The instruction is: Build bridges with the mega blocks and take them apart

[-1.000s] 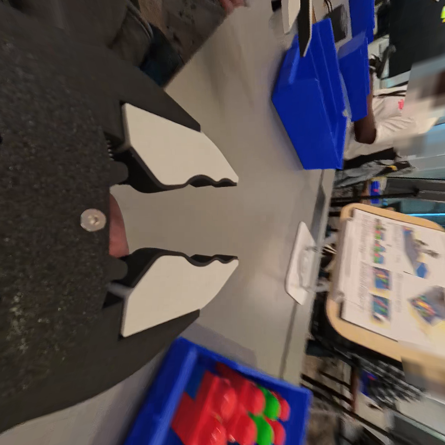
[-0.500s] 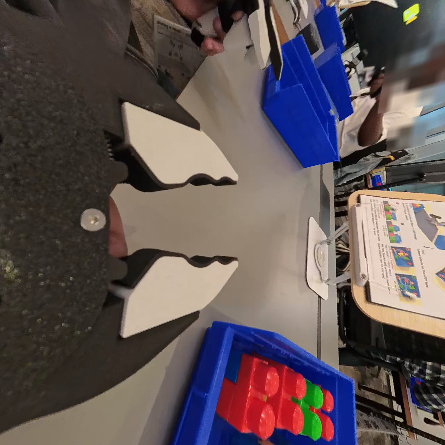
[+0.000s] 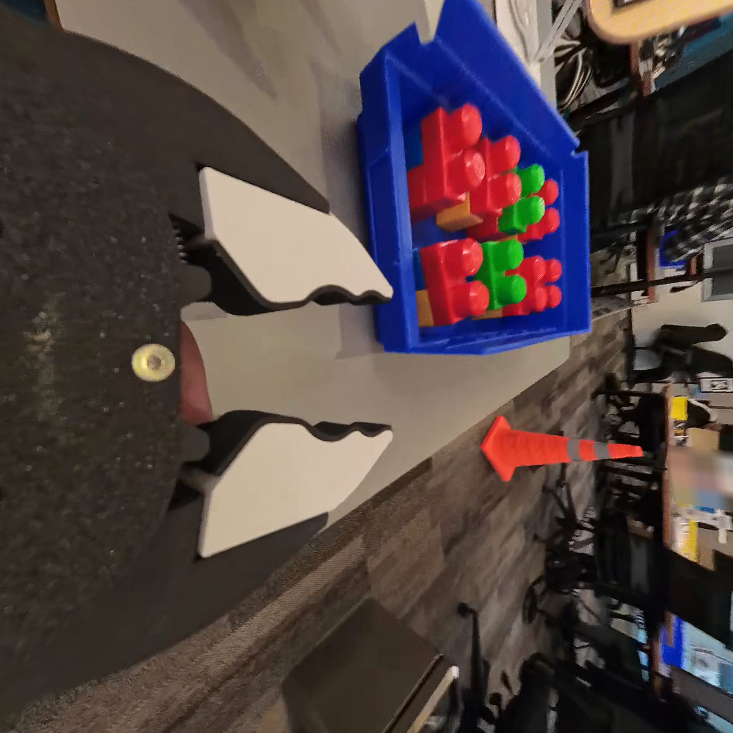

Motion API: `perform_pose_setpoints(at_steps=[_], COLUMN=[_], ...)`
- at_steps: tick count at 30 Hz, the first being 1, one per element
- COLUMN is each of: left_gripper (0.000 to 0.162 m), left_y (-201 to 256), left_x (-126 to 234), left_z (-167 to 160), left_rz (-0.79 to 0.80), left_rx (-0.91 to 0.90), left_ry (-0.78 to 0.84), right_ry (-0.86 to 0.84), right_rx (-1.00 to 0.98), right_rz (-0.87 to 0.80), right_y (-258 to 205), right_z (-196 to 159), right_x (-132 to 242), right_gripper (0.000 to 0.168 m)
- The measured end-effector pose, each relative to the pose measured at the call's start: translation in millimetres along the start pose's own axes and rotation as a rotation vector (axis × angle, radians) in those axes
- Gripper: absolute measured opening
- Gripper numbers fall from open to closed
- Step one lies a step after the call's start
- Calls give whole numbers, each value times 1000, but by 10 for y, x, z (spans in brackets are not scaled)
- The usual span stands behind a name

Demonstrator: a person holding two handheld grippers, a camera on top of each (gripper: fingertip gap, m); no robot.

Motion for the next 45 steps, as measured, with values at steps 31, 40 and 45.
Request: perform_pose_setpoints(at_steps=[31, 40, 45], left_gripper=[4, 4, 4], left_y=[-536, -1241, -1617], left_x=[1263, 2904, 3275], left_z=[-105, -191, -437], left_rz=[496, 768, 829], left_rx=[9, 38, 110], left_ry=[45, 95, 53], right_ry=[-30, -2, -78], right_rx=[-86, -34, 32], right_rz=[180, 462, 529], right_y=[-1619, -3333, -3908], right_z=[136, 350, 110], right_x=[-99, 173, 134], right_gripper=[3, 3, 3])
Point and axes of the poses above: each gripper's, where its closed fingertips meet, x back along the fingers, z out of its top, y = z × x across the jaws, the point moved 8 cm from there along x, back along the fingers, and after that the axes turned 3 degrees about -z, right-handed, at the moved point
